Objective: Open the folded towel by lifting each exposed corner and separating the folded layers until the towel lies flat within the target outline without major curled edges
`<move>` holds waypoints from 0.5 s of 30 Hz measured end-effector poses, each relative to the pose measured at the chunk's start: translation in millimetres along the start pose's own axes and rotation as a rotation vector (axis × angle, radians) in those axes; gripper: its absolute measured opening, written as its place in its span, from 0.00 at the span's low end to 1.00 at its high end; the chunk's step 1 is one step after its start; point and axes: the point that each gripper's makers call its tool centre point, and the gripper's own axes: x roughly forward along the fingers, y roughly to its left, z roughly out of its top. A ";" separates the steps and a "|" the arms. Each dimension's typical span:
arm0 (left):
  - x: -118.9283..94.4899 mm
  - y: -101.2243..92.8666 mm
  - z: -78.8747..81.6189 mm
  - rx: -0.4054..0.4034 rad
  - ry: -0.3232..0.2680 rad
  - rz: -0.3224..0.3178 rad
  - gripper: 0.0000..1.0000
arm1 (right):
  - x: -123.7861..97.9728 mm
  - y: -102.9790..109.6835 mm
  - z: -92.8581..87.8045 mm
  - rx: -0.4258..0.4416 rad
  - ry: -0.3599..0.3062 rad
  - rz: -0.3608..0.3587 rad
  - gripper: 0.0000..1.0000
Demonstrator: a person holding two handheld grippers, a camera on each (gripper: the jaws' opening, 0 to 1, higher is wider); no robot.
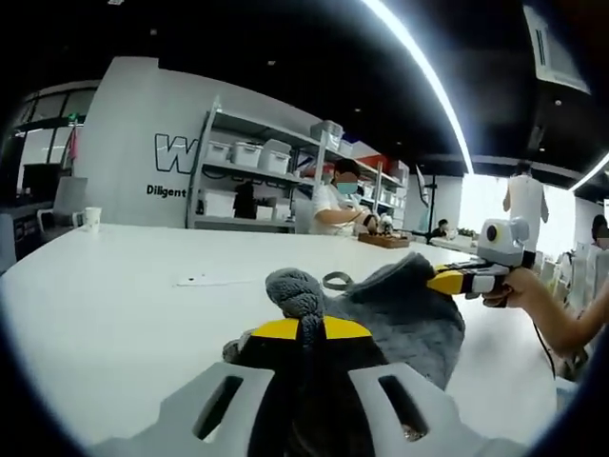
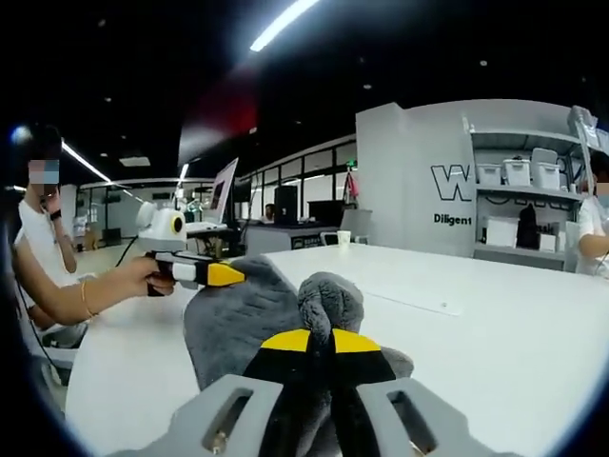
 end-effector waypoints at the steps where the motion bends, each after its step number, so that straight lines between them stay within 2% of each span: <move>1: -2.2 -2.0 0.8 0.008 -0.003 -0.001 0.04 | -1.3 2.2 0.9 0.000 -0.003 0.001 0.00; 7: -16.1 -12.7 4.1 0.012 -0.023 -0.013 0.04 | -12.2 17.0 2.5 -0.036 -0.015 0.004 0.00; 15: -29.0 -19.2 -5.7 0.023 -0.021 -0.014 0.04 | -24.5 30.3 -1.1 -0.035 -0.024 0.012 0.00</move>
